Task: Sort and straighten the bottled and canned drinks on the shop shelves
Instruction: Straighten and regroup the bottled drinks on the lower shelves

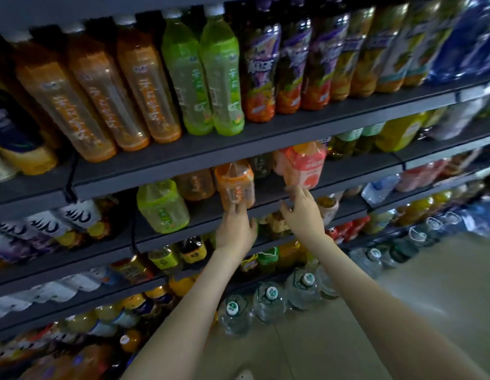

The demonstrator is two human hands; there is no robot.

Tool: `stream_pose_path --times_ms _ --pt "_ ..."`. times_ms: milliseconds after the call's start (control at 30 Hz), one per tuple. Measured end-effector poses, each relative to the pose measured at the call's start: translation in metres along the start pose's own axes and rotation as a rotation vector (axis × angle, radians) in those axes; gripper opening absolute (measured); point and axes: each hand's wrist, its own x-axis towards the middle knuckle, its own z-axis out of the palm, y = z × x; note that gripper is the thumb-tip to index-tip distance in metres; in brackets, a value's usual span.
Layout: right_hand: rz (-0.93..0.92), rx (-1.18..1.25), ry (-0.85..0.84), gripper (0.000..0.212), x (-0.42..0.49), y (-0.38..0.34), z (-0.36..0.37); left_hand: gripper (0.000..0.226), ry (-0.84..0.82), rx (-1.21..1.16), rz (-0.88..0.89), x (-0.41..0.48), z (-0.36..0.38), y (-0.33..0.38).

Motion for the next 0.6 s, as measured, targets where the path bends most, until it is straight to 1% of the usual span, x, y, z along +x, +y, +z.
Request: stream_pose_path --times_ms 133,367,467,600 --pt "0.012 -0.02 0.04 0.033 0.007 0.043 -0.044 0.045 0.023 -0.021 0.038 0.008 0.022 0.058" --pt "0.001 0.012 0.046 0.035 0.022 0.138 -0.134 0.044 0.07 -0.029 0.038 0.019 0.077 0.182" --pt "-0.003 -0.008 0.064 0.032 0.031 0.178 -0.169 0.045 0.057 -0.045 0.055 0.026 0.097 0.231" --pt "0.034 0.002 0.077 0.029 0.044 0.223 -0.207 0.043 0.034 -0.052 0.09 0.04 0.123 0.288"
